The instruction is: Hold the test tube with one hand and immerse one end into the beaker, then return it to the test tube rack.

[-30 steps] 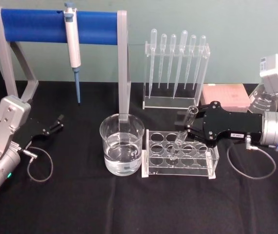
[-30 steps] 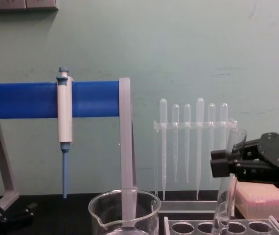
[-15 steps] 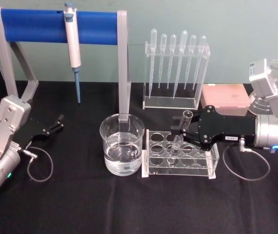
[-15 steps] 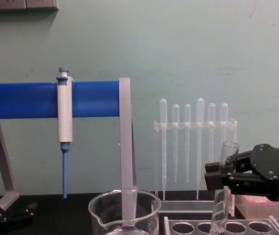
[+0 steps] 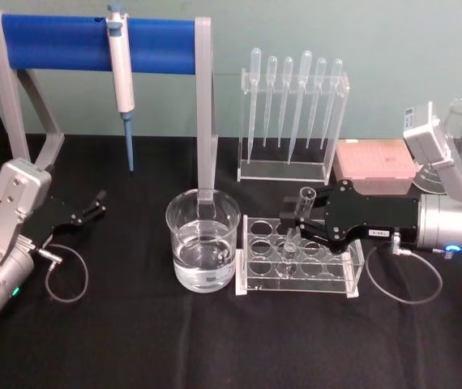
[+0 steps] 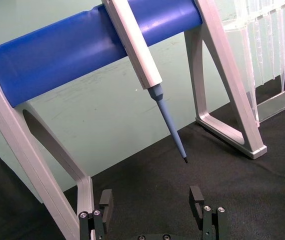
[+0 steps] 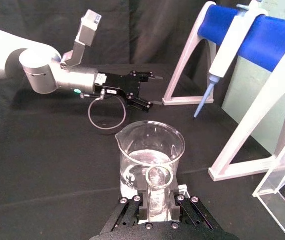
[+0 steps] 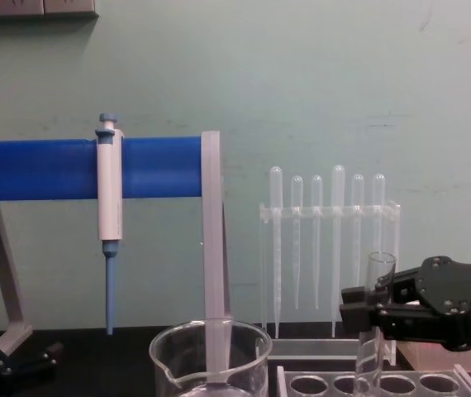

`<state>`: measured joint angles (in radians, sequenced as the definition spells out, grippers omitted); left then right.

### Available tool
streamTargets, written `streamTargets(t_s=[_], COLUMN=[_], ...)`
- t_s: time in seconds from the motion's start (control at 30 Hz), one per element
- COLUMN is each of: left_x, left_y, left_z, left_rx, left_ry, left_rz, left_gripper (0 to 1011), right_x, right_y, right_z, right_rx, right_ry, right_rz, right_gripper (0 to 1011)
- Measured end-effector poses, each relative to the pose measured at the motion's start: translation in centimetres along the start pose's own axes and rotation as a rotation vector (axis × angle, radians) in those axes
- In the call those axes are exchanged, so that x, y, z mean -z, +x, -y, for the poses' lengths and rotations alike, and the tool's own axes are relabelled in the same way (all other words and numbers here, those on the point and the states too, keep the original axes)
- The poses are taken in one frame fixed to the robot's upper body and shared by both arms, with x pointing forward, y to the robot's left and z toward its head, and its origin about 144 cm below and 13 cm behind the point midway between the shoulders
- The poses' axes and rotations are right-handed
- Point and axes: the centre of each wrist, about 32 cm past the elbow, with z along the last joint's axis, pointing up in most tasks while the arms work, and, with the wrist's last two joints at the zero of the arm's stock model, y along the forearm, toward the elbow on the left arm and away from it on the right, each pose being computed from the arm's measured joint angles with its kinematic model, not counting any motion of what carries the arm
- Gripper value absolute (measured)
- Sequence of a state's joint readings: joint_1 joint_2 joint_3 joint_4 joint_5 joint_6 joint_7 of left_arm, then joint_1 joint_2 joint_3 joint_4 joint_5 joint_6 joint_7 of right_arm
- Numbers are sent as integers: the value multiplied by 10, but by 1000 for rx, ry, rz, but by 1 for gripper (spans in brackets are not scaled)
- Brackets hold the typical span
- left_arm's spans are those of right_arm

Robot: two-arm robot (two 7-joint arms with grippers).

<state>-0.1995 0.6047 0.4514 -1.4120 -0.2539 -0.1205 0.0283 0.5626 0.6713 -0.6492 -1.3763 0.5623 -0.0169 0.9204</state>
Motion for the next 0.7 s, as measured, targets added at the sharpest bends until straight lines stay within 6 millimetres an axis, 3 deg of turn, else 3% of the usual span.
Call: streamTargets(t_s=[0.43,0.7], left_x=[0,0], left_y=[0,0], left_z=[0,0], left_rx=[0,0], left_ry=[0,0], left_rz=[0,0], left_gripper=[1000,1000], right_x=[0,0], right_y=[0,0], right_z=[0,0], right_rx=[1,0], right_ry=[0,1], right_rz=[1,2], right_gripper=[226,448])
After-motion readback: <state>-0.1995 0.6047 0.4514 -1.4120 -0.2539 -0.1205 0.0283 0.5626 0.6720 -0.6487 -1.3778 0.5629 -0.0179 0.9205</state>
